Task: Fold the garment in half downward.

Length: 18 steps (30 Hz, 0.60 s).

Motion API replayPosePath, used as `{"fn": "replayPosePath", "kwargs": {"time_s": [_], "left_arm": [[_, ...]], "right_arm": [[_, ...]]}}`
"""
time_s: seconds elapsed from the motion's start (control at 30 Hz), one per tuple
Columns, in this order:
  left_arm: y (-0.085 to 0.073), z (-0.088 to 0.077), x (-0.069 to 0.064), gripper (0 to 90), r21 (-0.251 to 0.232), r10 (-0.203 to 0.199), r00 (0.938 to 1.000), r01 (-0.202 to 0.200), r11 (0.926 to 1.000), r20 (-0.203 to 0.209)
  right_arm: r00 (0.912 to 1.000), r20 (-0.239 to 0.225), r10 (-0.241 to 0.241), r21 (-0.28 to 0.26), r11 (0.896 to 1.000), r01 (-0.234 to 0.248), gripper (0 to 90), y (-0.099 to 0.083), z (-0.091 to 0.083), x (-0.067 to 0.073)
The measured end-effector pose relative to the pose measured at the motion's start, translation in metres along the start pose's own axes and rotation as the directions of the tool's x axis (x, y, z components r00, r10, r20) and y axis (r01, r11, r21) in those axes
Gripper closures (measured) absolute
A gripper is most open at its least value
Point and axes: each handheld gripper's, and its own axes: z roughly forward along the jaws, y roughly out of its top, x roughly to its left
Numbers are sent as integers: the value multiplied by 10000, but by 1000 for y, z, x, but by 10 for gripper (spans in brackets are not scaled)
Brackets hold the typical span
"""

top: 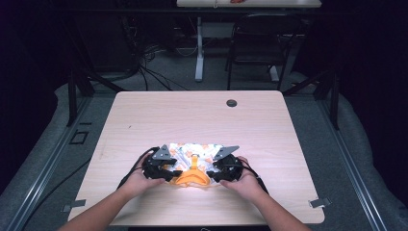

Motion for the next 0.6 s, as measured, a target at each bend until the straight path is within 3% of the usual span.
{"fn": "replayPosePath", "kwargs": {"time_s": [0.2,0.6], "left_arm": [[-7,0,-1,458,-276,-194,9998,195,9994,43],[-9,-1,-7,458,-361,-350,9994,347,9987,-58]], "right_arm": [[10000,49,-15,-53,10000,15,536,-5,0,1],[10000,57,-51,-25,10000,51,538,-7,-1,4]]}}
